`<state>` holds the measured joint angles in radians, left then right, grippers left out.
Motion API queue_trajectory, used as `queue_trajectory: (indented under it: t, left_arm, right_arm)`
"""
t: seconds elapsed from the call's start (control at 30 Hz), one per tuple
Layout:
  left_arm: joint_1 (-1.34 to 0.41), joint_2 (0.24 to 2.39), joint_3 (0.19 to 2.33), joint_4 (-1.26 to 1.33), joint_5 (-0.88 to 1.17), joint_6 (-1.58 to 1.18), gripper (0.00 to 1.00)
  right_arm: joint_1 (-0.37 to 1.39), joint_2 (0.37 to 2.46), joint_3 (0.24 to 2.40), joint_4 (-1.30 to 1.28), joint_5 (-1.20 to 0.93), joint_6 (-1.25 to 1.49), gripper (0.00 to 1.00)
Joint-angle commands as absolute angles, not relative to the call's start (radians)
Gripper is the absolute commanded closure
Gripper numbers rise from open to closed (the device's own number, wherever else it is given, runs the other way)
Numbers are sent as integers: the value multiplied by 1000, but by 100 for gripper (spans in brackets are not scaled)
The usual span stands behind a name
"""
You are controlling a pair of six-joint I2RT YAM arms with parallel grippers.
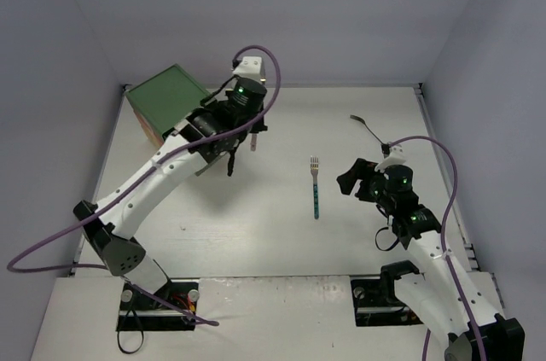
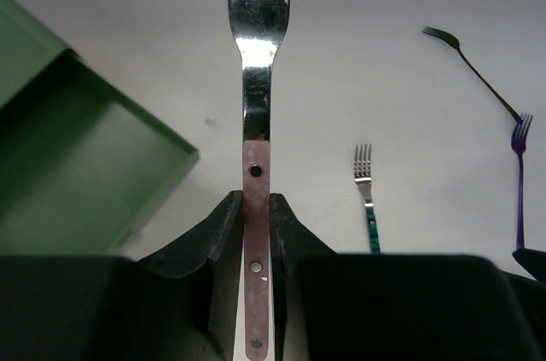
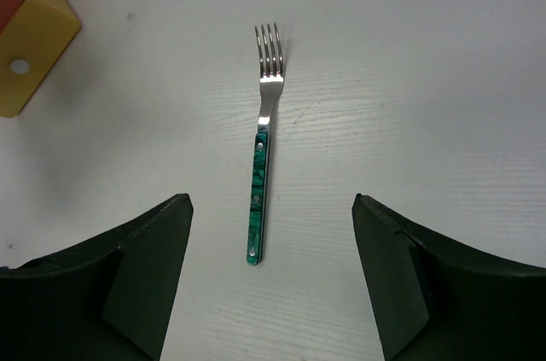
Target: Sort the eating utensils into containers
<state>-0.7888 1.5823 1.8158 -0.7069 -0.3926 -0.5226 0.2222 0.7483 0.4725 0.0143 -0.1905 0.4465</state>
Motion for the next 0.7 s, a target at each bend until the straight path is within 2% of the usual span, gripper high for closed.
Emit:
queue_trajectory:
  t: [0.0,0.33,0.67]
  left_arm:
    - [-649,1493,1769,-749,-419,-467,100]
    - [-465,1462,1647,-741,-366,-328,100]
    - [-452,1432,1491,-651,-329,-207,100]
  right_arm:
    - [216,749,486,49,-201,455,27]
    - [215,755,484,48,-227,451,27]
    - [215,772,482,49,-241,451,27]
